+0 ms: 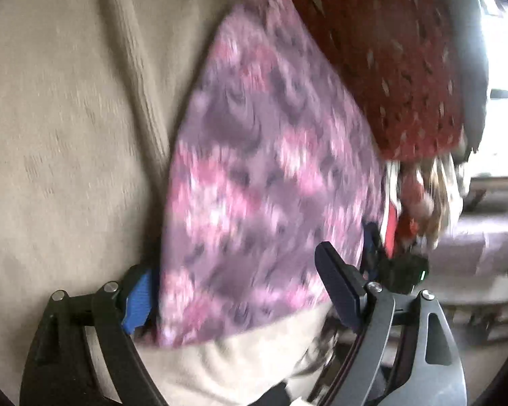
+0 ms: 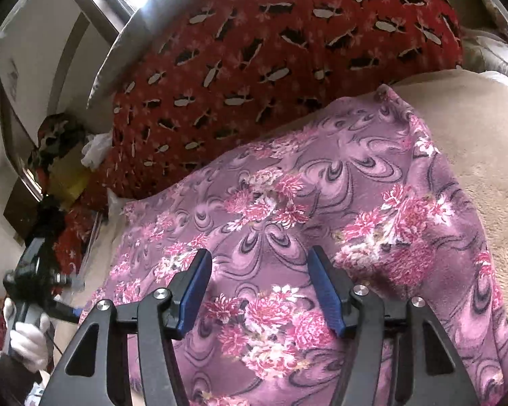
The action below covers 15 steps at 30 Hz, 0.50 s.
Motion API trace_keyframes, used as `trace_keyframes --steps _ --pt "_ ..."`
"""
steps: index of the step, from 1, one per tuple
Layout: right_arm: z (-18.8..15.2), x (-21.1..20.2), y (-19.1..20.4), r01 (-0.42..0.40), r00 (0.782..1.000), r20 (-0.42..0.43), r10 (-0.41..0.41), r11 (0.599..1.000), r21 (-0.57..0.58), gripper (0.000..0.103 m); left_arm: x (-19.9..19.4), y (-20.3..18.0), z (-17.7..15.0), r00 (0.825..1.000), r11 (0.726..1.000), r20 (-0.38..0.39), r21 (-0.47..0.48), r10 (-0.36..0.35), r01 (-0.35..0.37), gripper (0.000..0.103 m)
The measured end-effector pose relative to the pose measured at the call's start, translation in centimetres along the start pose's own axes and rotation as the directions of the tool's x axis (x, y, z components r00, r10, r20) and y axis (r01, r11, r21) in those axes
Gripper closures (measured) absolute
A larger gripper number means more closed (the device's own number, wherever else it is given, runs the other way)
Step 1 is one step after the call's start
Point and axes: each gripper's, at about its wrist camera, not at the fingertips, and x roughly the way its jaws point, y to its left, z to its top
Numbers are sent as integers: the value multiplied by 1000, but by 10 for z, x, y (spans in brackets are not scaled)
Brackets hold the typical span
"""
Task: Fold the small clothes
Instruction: 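Grasp the shirt edge with the left gripper and lift it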
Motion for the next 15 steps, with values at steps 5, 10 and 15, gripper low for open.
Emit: trace_keyframes --steps 5,10,15 --pt "-2 -3 -2 -1 1000 2 1 1000 0 42 -8 -23 -16 1000 995 22 98 -9 7 72" --pt "-1 -3 -3 -3 1000 3 3 1000 1 41 -3 -32 -4 999 992 38 124 -3 -2 75" --pt "3 1 -4 -6 1000 3 6 1000 2 42 7 -6 18 1000 999 -16 42 -18 19 72"
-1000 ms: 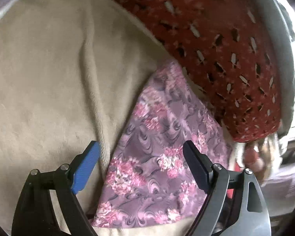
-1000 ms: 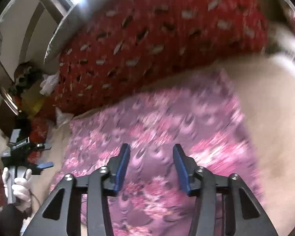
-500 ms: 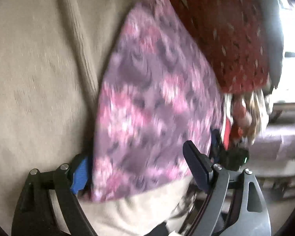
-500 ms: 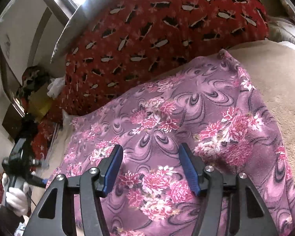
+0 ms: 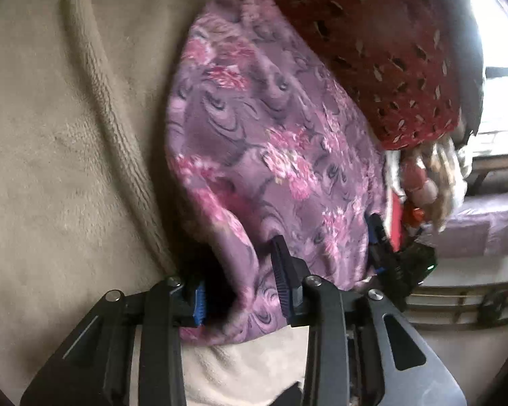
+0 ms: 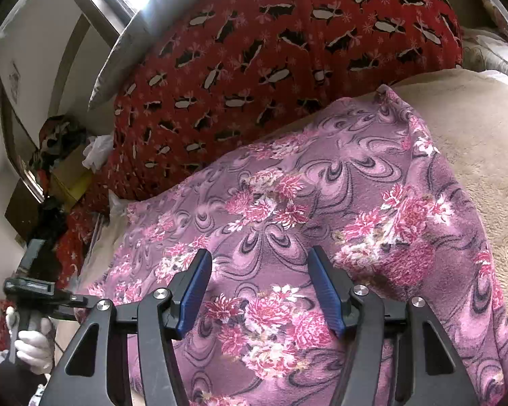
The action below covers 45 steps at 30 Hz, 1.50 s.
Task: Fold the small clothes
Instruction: 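Grasp the shirt edge with the left gripper and lift it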
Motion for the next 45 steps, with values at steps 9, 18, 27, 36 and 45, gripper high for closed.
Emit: trace_keyframes --steps 9,18,27,36,45 --pt "-10 -9 -2 -19 1000 12 19 1000 12 41 -16 -27 -14 999 987 15 159 -32 30 50" --pt "-10 -9 -3 -26 1000 16 26 1000 18 41 -48 8 31 989 998 139 11 52 -54 48" --pt "-10 -10 -3 -32 999 15 32 999 21 41 -6 -1 55 996 999 82 0 41 -41 17" --pt "-10 -10 -4 -41 999 18 41 999 27 42 0 -15 25 997 995 68 80 47 -52 59" --pt "-6 -9 -1 -6 1000 -16 6 1000 26 42 -22 -42 7 990 999 138 33 -32 28 90"
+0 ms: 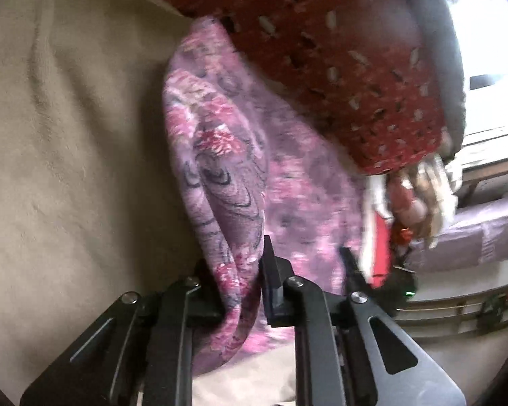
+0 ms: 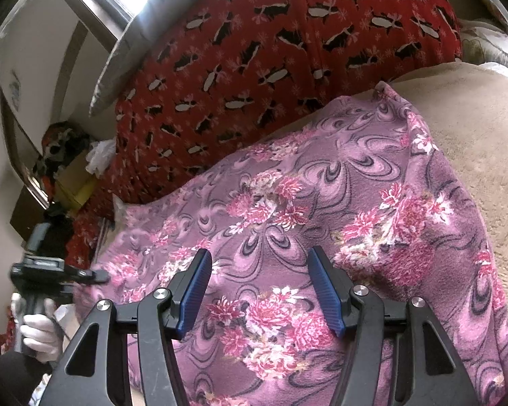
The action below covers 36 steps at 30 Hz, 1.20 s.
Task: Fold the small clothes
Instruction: 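Grasp the shirt edge with the left gripper and lift it, then fold the held edge over the shirt with the left gripper and release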
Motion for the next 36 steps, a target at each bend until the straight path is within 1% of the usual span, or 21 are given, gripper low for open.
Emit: trace_keyframes --steps 2,4,7,8,10,12,13,16,17,18,19,20,21,26,31,34,36 --pt "6 0 5 33 999 -38 -34 999 -10 42 -6 -16 -4 1000 1000 16 10 -4 4 90" --pt "10 -5 10 65 996 -56 -67 997 -28 42 -8 -30 -7 1000 1000 26 17 -6 5 90" --pt "15 -21 12 93 994 -46 -96 994 -60 42 -9 -47 -10 999 1000 37 11 -9 8 91" --pt "16 -27 11 118 992 -37 -121 990 -76 41 -9 -50 -11 999 1000 38 6 -12 12 91" --pt "17 -38 4 150 987 -38 -153 985 -86 41 -9 -59 -12 999 1000 41 -7 -22 23 91" --pt "18 -46 -7 202 978 -45 -206 976 -87 41 -10 -65 -15 999 1000 44 -12 -27 28 91" --pt "18 -51 -13 217 974 -44 -222 972 -88 42 -9 -71 -16 999 999 46 -16 -29 30 91" --pt "16 -62 -32 234 971 -43 -237 970 -73 42 -3 -83 -17 999 999 37 -30 -35 36 91" --pt "13 -61 -40 236 969 -59 -239 970 -65 41 -2 -86 -17 999 999 36 -37 -37 39 91" --pt "9 -60 -45 255 963 -67 -260 964 -69 37 1 -89 -17 999 998 35 -47 -42 44 91" --pt "2 -57 -52 279 955 -79 -285 957 -83 36 4 -93 -17 998 997 34 -57 -47 49 91" --pt "-4 -57 -54 263 961 -61 -269 960 -98 36 8 -98 -18 998 997 34 -63 -50 52 91" --pt "-8 -60 -55 247 968 -21 -250 964 -99 35 11 -103 -19 998 997 32 -62 -50 52 91" --pt "-11 -55 -51 261 964 -23 -266 957 -129 30 37 -130 -23 998 997 4 -58 -60 60 91" --pt "-11 -57 -53 236 971 -14 -239 965 -117 28 70 -153 -29 995 995 -47 -56 -87 84 92" --pt "-11 -59 -57 212 977 -7 -213 972 -99 28 98 -166 -31 989 994 -100 -43 -105 101 99" --pt "-12 -60 -58 201 979 -5 -202 976 -90 28 125 -172 -33 988 997 -139 -38 -71 66 99"
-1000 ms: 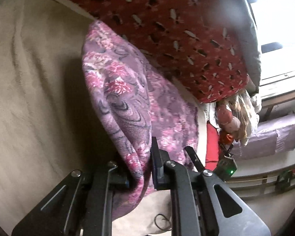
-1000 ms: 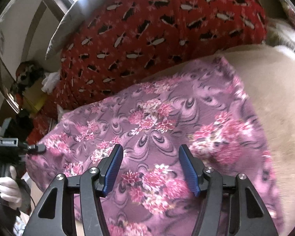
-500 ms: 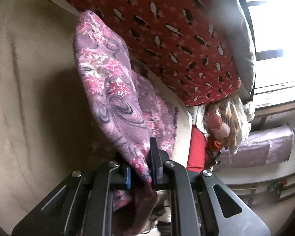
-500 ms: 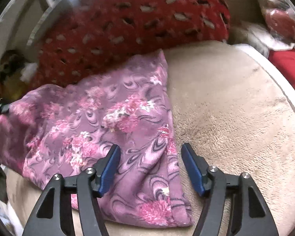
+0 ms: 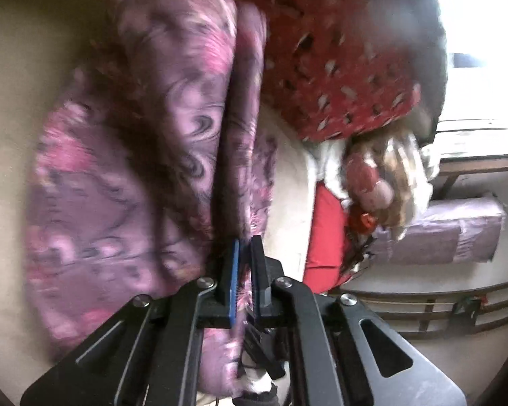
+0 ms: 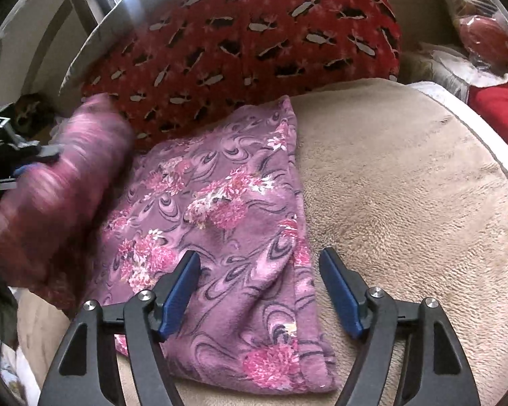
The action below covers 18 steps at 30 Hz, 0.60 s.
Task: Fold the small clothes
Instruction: 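Fold the held edge over the shirt with the left gripper and release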
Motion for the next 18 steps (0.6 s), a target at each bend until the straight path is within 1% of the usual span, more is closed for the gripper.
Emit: trace_keyframes --steps 2,4,7,11,13,15,17,18 --pt "0 0 0 -4 1000 2 4 1000 2 28 25 2 2 999 999 -33 4 43 -43 99" --pt "0 0 -1 -10 1000 5 10 1000 5 28 45 13 2 996 998 -72 -33 60 -63 99" --pt "0 0 -3 -18 1000 7 18 1000 11 28 58 31 2 993 994 -108 -88 50 -60 99" --pt "0 1 -5 -27 1000 10 27 999 17 28 59 40 -1 992 993 -123 -111 32 -46 99" --pt "1 1 -5 -30 1000 10 30 999 19 28 58 37 -1 991 994 -128 -100 36 -49 99" --pt "1 0 -6 -30 1000 10 30 999 18 28 53 28 -3 990 996 -134 -63 47 -56 98" --pt "1 0 -5 -31 999 10 31 999 19 28 43 17 -4 991 998 -125 -22 48 -51 98" --pt "1 0 -5 -32 999 10 31 999 20 28 32 11 -3 993 999 -108 2 45 -45 98"
